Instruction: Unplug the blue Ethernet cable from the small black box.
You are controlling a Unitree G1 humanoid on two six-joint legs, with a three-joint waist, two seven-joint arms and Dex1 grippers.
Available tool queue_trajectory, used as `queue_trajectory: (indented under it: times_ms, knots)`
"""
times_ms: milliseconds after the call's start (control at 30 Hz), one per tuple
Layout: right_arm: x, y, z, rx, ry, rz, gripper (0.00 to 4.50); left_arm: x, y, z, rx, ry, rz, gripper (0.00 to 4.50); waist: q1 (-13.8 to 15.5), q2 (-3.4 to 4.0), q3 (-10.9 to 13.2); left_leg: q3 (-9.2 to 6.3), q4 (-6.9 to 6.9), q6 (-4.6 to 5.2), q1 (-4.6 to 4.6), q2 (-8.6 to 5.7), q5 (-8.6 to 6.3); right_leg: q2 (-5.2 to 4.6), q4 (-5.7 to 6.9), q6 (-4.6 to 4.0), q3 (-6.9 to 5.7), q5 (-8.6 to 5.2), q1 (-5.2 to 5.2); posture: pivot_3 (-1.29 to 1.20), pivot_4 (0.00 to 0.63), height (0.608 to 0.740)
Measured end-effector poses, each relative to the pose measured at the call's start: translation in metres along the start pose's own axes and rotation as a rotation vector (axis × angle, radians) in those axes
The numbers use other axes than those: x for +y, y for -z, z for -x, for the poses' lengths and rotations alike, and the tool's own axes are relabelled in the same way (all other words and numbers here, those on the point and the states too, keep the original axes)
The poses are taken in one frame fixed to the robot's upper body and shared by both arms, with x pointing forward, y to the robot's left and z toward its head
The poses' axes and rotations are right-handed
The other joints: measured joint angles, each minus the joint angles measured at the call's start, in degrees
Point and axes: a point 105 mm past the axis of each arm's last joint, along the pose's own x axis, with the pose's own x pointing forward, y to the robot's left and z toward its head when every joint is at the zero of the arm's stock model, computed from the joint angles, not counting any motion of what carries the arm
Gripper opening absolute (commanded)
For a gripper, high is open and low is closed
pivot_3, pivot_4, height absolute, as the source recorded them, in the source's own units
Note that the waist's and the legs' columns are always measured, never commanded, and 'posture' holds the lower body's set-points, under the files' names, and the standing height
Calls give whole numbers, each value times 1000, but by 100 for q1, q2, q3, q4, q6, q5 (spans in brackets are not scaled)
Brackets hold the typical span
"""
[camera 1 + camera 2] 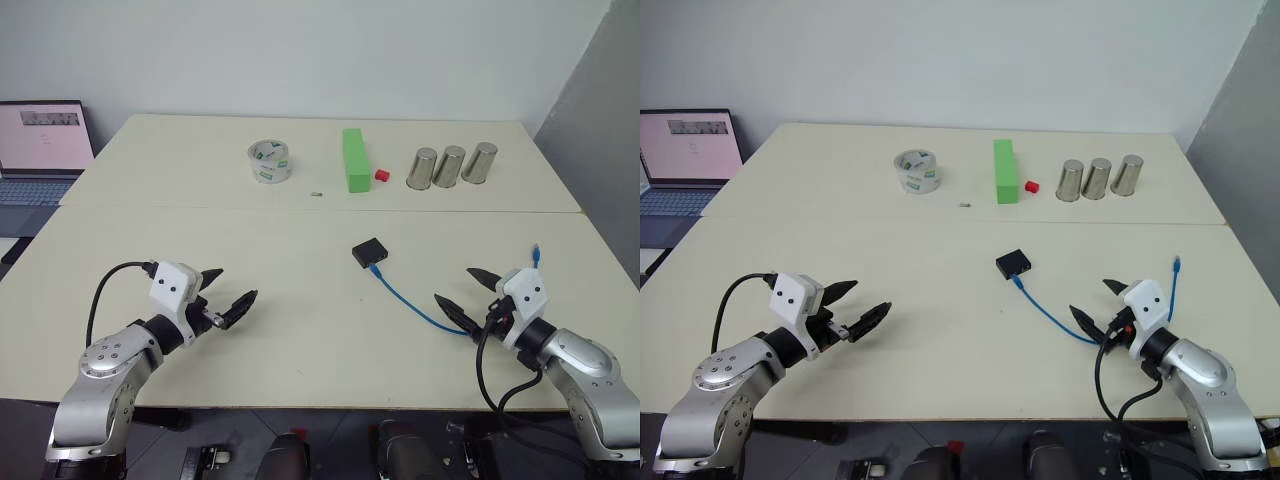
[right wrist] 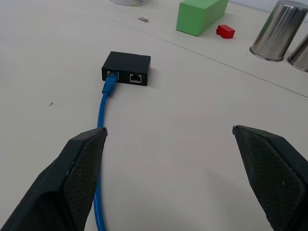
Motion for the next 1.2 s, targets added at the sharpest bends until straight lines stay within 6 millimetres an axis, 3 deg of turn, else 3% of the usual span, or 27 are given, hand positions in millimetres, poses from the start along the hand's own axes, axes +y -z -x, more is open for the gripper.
queue_trajectory:
  times_ms: [567, 700, 833, 1033, 1200]
  knots:
    - [0, 0, -2, 5, -6, -5, 4431, 4, -1, 3, 27, 3, -37, 4500, 0, 0, 0, -1, 0, 0, 0, 0, 0, 0, 0, -2, -1, -1, 0, 0, 150, 740]
    - [11, 1, -7, 27, -50, -19, 4431, -5, 0, 5, 93, 125, -104, 4500, -4, 3, 2, 1, -3, 0, 1, 0, 0, 1, 0, -6, 0, -3, -2, 0, 150, 740]
    - [20, -8, -18, 30, -90, -14, 4431, -21, -9, -1, 64, 253, -109, 4500, -3, 4, 3, -2, -2, 0, -2, 1, 0, 1, 0, -6, -3, -3, -2, 0, 150, 740]
    - [46, -14, -43, 29, -132, -36, 4431, -18, -40, -14, -21, 296, -162, 4500, -3, 3, 3, -9, -4, 0, -7, 2, 0, 4, 0, -9, -9, -5, -7, 0, 150, 740]
    - [63, -12, -79, 35, -83, -54, 4431, -22, -39, -17, -1, 382, -177, 4500, -57, 4, 4, -5, -8, 0, -7, 3, 0, 4, 2, -13, -7, -6, -15, 0, 150, 740]
